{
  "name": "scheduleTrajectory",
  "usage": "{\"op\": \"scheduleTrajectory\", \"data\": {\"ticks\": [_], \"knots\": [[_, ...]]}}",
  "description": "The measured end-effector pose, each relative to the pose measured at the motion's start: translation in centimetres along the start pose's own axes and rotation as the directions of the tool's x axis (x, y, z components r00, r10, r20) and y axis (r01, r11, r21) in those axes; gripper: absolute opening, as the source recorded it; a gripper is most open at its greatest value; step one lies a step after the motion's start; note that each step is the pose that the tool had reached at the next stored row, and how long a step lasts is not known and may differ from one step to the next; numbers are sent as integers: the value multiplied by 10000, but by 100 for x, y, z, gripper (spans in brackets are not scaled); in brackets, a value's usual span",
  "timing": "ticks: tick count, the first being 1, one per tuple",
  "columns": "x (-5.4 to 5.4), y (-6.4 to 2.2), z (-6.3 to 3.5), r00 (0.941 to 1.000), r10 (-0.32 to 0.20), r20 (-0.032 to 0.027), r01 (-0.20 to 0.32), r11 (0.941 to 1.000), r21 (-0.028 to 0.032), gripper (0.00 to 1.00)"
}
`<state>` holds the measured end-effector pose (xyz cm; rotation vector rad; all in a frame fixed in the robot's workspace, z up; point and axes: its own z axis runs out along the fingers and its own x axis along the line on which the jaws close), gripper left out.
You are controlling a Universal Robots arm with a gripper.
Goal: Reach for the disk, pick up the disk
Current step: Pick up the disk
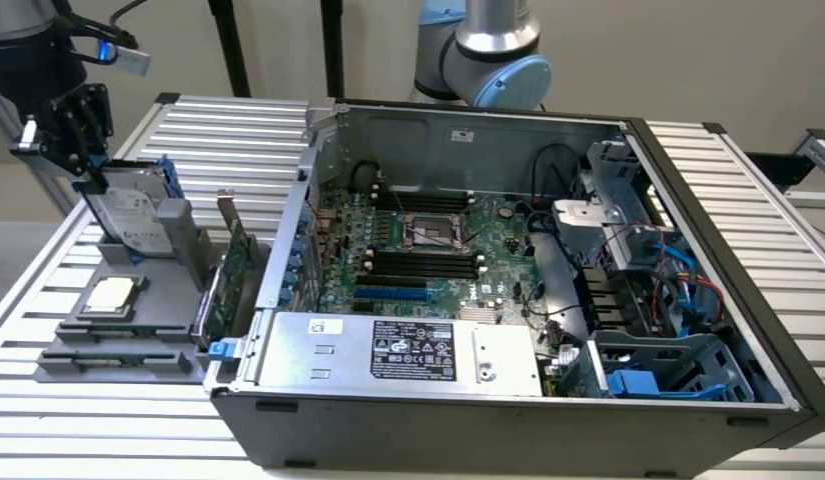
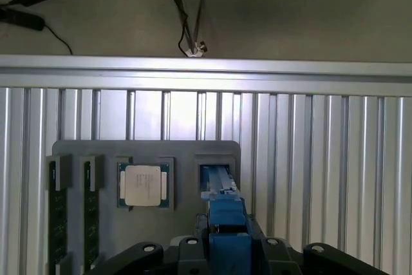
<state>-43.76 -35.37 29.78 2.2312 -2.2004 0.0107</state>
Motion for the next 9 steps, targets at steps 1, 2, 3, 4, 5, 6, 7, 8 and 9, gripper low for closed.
{"op": "scheduleTrajectory", "data": {"ticks": [1, 2, 3, 4, 5, 6, 7, 8, 9], "knots": [[0, 0, -12, 10000, 0, 1, 0, 10000, 1, 33], [0, 0, -26, 10000, 0, 0, 0, 10000, 0, 33], [0, 0, -43, 10000, 0, 0, 0, 10000, 1, 33], [0, 0, -63, 10000, 0, 0, 0, 10000, 0, 33], [1, 0, -88, 10000, 1, 0, -1, 10000, 0, 33], [1, 0, -122, 10000, 1, 0, -1, 10000, 0, 33], [1, 0, -162, 10000, 0, 1, 0, 10000, 1, 33], [2, 0, -207, 10000, 0, 0, 0, 10000, 0, 33], [3, -1, -252, 10000, 0, 1, 0, 10000, 1, 33]]}}
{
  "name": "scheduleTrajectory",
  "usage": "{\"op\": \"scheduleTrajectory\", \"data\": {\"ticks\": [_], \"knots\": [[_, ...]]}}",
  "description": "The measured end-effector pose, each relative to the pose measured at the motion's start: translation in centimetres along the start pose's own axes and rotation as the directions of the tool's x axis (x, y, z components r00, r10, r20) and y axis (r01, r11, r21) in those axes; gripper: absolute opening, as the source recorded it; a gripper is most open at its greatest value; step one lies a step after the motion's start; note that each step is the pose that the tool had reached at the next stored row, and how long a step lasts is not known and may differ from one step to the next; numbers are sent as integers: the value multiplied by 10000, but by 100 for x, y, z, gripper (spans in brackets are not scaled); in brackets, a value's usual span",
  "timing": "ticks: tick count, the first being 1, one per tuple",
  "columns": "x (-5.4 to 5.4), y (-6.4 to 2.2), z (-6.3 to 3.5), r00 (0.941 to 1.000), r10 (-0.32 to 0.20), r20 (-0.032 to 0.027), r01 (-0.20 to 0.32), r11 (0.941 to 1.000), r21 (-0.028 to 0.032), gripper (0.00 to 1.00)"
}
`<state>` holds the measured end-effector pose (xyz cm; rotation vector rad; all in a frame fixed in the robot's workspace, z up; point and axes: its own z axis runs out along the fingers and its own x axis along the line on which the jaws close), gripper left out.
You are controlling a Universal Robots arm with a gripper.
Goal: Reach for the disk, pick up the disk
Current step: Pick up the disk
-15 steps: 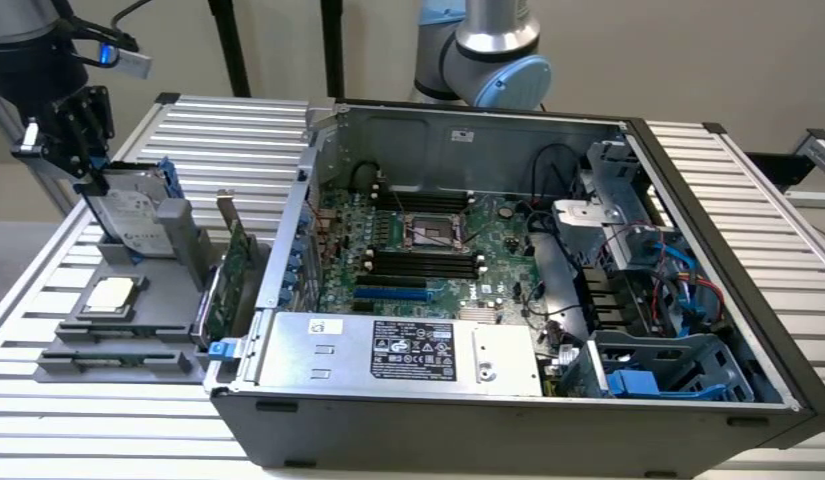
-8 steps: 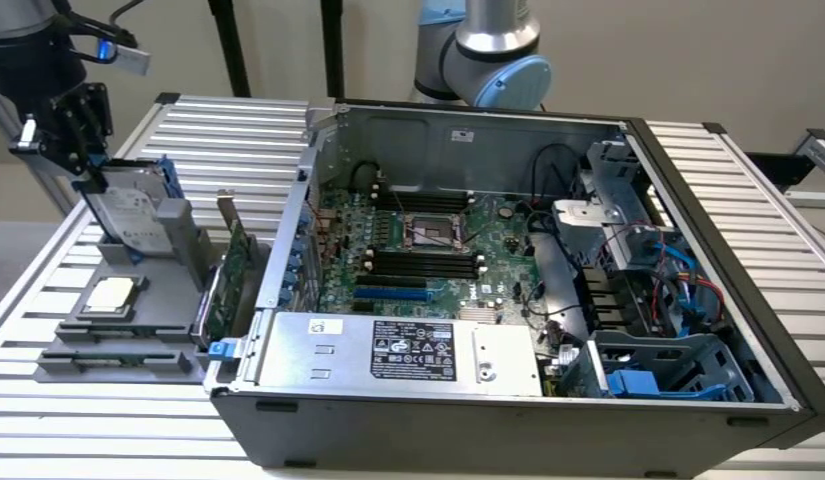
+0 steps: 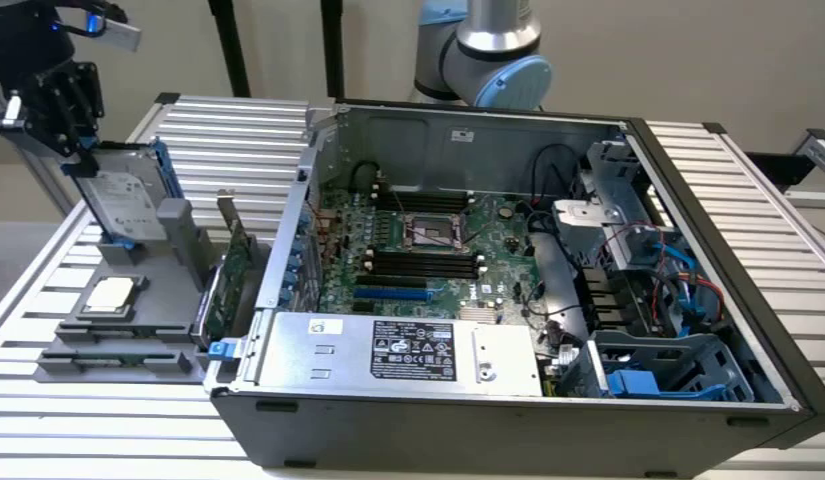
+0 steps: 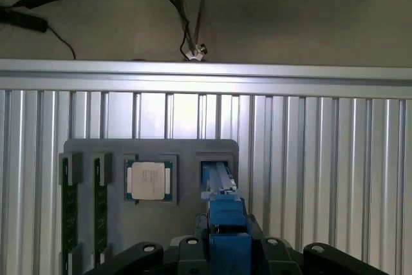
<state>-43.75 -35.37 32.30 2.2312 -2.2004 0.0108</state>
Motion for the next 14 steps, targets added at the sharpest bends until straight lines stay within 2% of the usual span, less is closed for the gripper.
{"op": "scheduleTrajectory", "data": {"ticks": [14], "knots": [[36, -39, -636, 10000, -15, 3, 15, 10000, 1, 33]]}}
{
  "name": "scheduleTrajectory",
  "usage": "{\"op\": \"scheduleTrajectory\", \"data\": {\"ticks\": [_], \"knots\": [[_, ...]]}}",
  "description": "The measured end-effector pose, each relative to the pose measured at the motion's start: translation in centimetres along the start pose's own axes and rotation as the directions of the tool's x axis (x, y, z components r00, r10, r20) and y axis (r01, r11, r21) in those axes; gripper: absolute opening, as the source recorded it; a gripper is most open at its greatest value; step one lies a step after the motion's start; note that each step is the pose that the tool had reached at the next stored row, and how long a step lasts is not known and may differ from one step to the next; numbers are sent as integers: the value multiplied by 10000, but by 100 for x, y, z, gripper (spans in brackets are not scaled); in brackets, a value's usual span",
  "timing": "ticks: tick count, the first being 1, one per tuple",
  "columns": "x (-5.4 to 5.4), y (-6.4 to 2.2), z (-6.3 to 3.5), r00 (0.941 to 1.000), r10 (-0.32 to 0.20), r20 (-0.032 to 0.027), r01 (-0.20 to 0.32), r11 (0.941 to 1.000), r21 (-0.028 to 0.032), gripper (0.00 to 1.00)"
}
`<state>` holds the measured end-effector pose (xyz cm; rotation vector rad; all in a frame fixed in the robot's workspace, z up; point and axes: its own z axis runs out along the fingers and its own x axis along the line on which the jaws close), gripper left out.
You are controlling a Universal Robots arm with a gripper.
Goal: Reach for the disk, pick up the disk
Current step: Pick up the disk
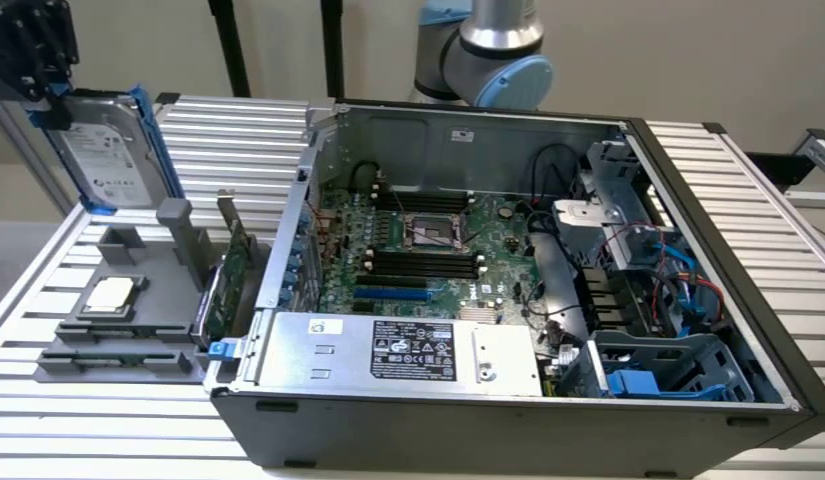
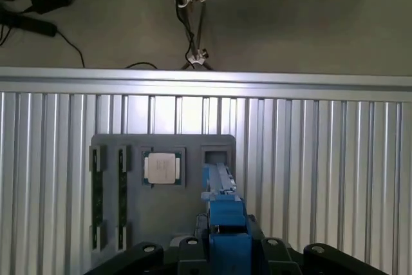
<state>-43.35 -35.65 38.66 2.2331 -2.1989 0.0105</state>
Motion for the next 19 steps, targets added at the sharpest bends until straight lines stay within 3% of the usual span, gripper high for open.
{"op": "scheduleTrajectory", "data": {"ticks": [9, 19], "knots": [[68, -212, -409, 10000, -31, 51, 31, 10000, 1, 33], [190, -662, -721, 9999, -31, 169, 31, 10000, 3, 33]]}}
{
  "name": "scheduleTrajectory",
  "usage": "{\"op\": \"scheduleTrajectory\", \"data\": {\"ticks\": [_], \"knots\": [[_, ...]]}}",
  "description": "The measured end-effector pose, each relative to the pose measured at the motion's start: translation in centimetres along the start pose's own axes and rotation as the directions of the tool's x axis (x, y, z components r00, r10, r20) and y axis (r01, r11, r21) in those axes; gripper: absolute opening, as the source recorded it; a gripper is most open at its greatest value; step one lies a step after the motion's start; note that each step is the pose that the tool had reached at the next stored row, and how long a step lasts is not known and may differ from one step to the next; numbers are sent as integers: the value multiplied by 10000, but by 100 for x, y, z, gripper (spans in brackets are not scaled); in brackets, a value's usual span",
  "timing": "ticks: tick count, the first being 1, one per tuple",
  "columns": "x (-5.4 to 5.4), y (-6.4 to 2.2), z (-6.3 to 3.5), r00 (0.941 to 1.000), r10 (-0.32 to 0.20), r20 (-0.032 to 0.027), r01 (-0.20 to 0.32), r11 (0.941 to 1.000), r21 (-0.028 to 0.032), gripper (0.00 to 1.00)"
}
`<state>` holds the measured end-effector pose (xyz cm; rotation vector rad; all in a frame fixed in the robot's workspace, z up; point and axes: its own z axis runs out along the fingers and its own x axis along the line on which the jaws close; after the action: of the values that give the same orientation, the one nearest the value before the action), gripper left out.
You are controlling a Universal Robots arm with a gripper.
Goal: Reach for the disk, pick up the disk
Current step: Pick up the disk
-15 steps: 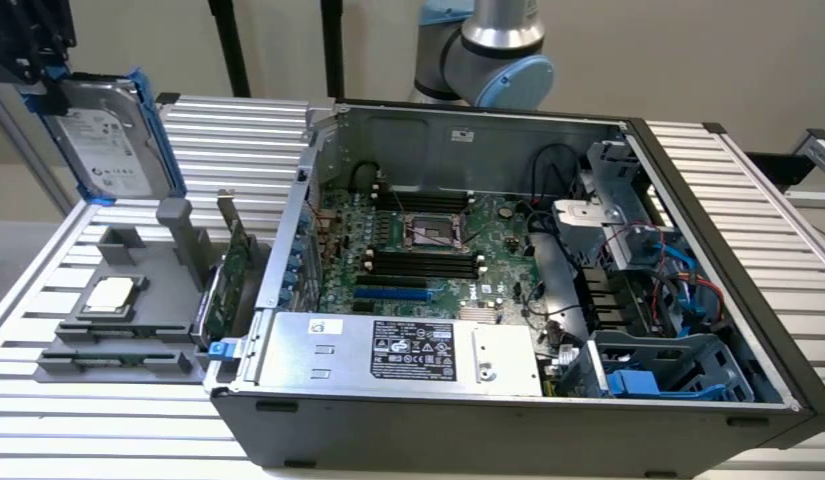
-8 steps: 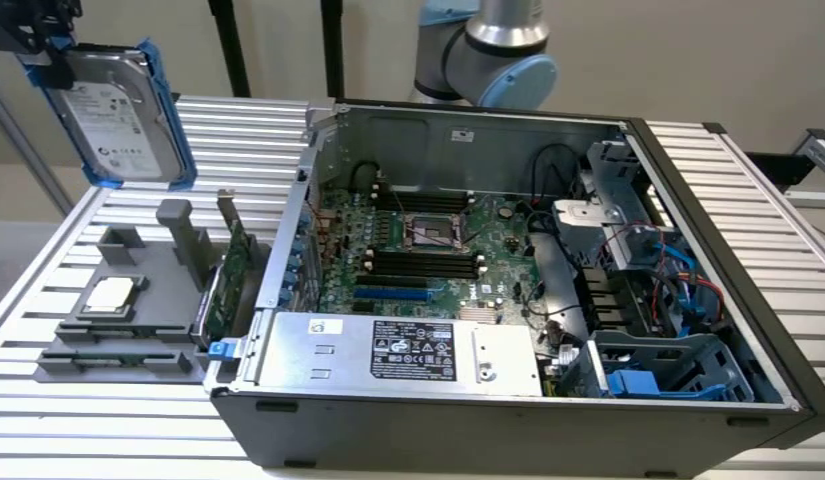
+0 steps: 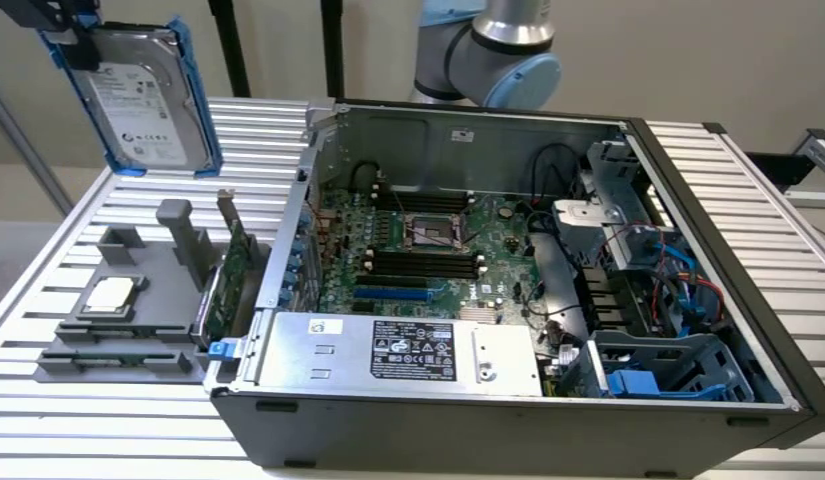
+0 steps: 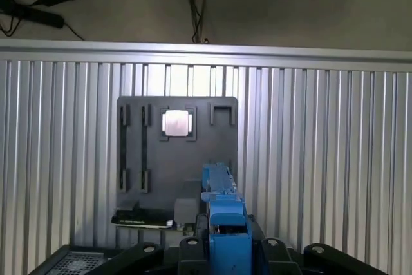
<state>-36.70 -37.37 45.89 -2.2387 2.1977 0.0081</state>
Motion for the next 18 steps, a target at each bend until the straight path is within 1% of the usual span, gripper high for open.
{"op": "scheduleTrajectory", "data": {"ticks": [3, 6, 13, 18], "knots": [[36, -134, -78, 10000, 0, 43, 0, 10000, 0, 33], [72, -270, -129, 9999, -2, 105, 2, 10000, 2, 33], [156, -588, -204, 9997, 0, 258, 0, 10000, 4, 33], [221, -815, -247, 9994, -2, 343, 2, 10000, 6, 33]]}}
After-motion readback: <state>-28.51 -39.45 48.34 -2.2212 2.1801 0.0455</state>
